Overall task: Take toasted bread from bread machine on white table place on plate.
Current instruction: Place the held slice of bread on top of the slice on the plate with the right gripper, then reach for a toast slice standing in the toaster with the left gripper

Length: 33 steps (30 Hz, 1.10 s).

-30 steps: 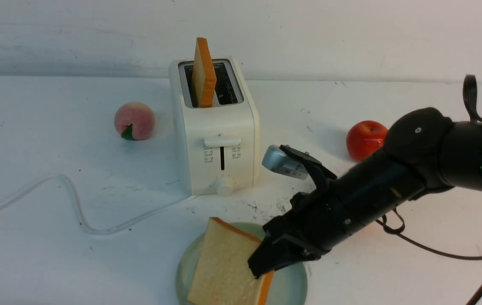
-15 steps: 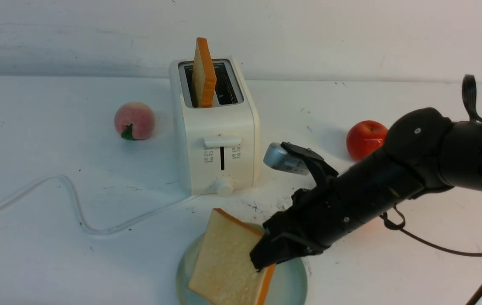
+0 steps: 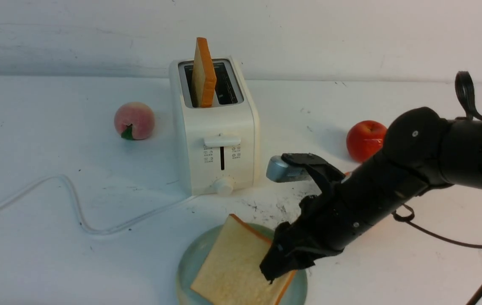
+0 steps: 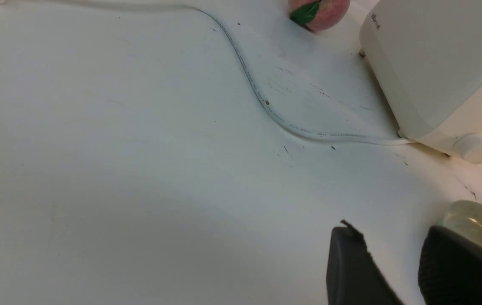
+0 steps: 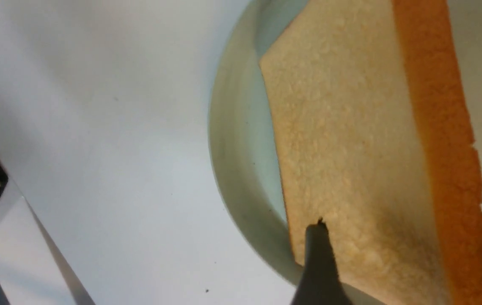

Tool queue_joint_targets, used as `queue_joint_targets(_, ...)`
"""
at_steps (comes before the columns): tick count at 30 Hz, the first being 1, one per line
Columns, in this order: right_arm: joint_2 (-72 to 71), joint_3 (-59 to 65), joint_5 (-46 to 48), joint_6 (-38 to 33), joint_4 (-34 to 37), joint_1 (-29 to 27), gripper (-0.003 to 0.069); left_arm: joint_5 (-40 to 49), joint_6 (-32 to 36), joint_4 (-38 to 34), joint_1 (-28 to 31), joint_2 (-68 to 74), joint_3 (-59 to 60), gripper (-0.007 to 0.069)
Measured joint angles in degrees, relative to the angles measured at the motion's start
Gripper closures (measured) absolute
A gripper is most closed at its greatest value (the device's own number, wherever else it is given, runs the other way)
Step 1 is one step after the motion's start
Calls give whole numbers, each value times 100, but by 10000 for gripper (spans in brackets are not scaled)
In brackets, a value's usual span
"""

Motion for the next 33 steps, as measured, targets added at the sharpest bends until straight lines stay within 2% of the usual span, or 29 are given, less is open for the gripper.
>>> queue_joint_targets(4,-195,-240,156,525,-763,0,200,0,-7,-264,0,0,0,386)
queue_joint_targets(14,-924,-1145,1010,2055,-2752,0,209,-176,-21,-2077,0,0,0,386)
queue_joint_targets(15,-940,-1165,1035,2086,-2793,0,212,-189,-21,-2165,0,0,0,386)
queue_joint_targets(18,-1279,-1426,1452,2635,-3520,0,296,-412,-26,-3074,0,0,0,386)
queue_joint_targets(20,-1515,-1461,1704,2920,-3865,0,382,-577,-26,-3642,0,0,0,386)
queue_joint_targets(22,-1787,-1468,1953,3121,-4046,-5,480,-672,-26,-4163,0,0,0,386)
queue_joint_targets(23,-1846,-1468,1983,3143,-4056,-5,491,-672,-26,-4228,0,0,0,386)
queue_joint_targets(25,-2106,-1468,2046,3202,-4082,-5,578,-564,14,-4903,0,0,-52,391)
queue_joint_targets(26,-2464,-1468,2076,3233,-4054,-5,645,-401,215,-5308,0,0,-216,405)
queue_joint_targets(28,-2724,-1463,2093,3238,-4012,-5,669,-303,483,-5579,0,0,-437,427)
queue_joint_targets(30,-3228,-1463,2135,3239,-3942,-5,677,-249,1034,-5933,0,0,-981,487)
queue_joint_targets(33,-3869,-1463,2164,3239,-3923,-5,677,-263,1650,-6070,0,146,-1635,603)
